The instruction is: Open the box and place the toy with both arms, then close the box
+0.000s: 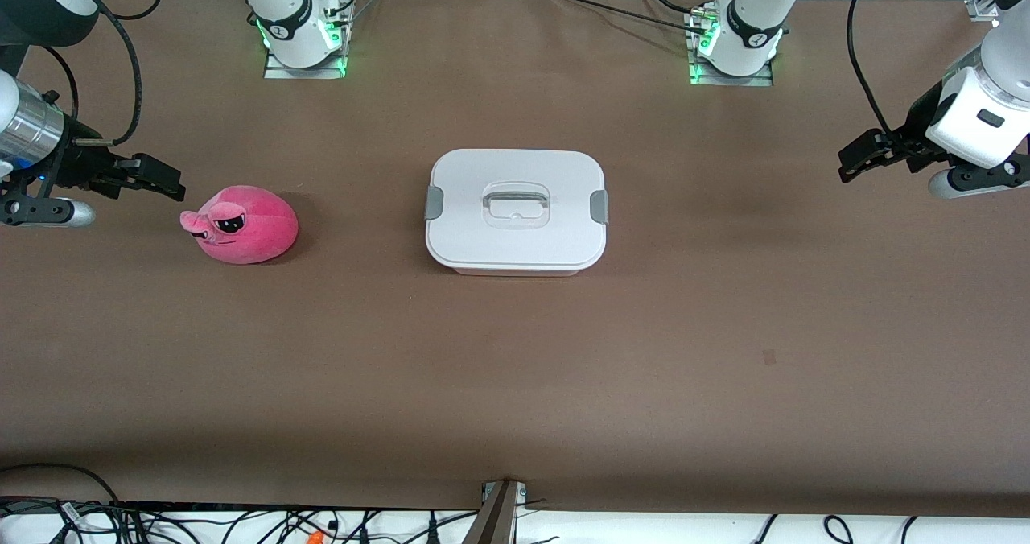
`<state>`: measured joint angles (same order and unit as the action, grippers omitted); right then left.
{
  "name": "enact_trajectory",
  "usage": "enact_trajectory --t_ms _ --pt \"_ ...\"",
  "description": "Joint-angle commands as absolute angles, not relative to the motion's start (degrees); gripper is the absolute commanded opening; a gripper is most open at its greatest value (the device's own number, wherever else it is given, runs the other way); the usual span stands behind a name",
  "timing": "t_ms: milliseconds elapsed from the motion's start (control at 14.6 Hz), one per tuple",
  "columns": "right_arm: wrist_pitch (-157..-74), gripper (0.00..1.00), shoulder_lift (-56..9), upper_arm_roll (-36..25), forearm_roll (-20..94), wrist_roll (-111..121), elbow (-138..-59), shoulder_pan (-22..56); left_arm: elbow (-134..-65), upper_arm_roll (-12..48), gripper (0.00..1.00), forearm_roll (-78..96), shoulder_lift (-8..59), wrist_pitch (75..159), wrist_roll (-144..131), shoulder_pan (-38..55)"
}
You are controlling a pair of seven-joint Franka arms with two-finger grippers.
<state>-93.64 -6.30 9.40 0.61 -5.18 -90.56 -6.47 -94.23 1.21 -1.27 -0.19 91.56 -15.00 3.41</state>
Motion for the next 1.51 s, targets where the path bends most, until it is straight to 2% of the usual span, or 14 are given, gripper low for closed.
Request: enact_trajectory --t_ms 0,1031,1443 --pt "-92.55 1.0 -6.06 9.49 -0.09 -4.92 -89.82 -6.5 -92.29 1.14 1.0 -0.7 0.62 90.18 -13.62 3.43" --pt "-92.55 1.0 -6.06 9.4 -0.09 -4.66 -89.82 -6.5 -92.29 1.32 1.0 -0.7 0.53 89.56 -13.89 3.43" --pt "-92.55 1.0 -6.15 9.4 -0.09 -4.48 -89.82 -6.5 -91.85 2.72 1.0 -0.44 0.35 86.4 -13.62 3.34"
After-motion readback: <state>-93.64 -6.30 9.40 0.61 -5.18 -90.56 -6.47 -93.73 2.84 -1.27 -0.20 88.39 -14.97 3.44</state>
